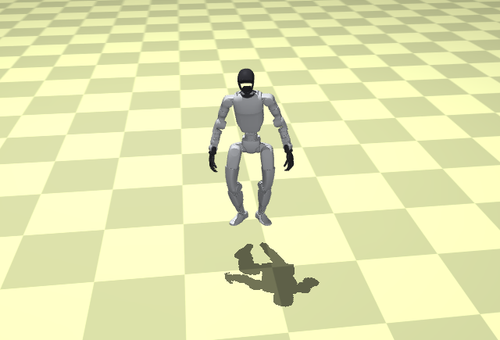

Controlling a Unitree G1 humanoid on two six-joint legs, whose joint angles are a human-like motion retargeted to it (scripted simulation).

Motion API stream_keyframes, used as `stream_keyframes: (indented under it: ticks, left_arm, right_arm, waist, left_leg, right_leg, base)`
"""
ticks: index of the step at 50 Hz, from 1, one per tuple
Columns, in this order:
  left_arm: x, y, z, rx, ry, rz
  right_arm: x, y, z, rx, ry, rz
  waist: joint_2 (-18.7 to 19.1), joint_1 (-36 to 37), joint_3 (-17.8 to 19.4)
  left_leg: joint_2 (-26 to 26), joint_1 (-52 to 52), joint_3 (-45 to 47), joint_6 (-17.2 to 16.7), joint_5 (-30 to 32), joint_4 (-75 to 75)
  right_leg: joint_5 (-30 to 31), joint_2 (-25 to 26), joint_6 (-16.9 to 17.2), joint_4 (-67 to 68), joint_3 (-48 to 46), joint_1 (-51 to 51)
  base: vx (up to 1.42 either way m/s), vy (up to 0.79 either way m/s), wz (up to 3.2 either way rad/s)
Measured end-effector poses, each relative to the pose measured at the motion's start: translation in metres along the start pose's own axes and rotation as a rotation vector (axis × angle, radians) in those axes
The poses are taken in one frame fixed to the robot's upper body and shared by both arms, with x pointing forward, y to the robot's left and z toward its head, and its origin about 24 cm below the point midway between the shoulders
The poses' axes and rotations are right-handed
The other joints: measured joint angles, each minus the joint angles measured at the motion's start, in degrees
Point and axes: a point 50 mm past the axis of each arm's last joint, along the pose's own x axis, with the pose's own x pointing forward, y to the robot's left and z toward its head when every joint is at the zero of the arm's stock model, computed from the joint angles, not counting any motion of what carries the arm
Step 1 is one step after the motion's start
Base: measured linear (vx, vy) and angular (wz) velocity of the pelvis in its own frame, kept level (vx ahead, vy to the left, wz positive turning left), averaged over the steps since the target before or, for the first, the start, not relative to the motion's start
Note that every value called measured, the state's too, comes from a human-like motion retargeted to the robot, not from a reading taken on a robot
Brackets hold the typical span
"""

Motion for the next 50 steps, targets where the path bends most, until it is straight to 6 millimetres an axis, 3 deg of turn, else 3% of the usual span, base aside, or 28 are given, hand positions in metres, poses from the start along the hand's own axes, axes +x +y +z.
stream_keyframes:
  ticks: [6,16,50]
  left_arm:
    - [0.002,-0.016,-0.001,0.071,0.026,-0.078]
    - [0.003,-0.022,0.002,0.153,0.029,-0.125]
    - [0.004,-0.007,0.009,0.202,0.009,-0.096]
  right_arm:
    - [0.001,0.008,-0.002,-0.035,0.014,0.033]
    - [0.000,0.014,-0.009,-0.091,0.038,0.054]
    - [-0.003,0.040,-0.027,-0.136,0.071,0.105]
  waist:
    - [-0.8,-0.2,1.1]
    - [-1.5,0.1,2.7]
    - [-0.9,2.1,6.5]
  left_leg:
    - [-2.1,5.1,-0.6,0.0,2.5,-5.8]
    - [-4.0,11.2,-1.5,0.1,5.5,-12.5]
    - [-2.2,18.9,-4.3,-1.1,6.9,-15.0]
  right_leg:
    - [0.4,-0.7,0.5,-0.1,0.1,3.0]
    - [1.0,-0.9,1.0,-1.2,0.6,7.1]
    - [5.4,4.8,1.5,-15.5,-2.5,20.9]
  base:
    - [0.00,0.01,0.03]
    - [0.00,0.00,0.00]
    - [0.00,0.00,0.00]
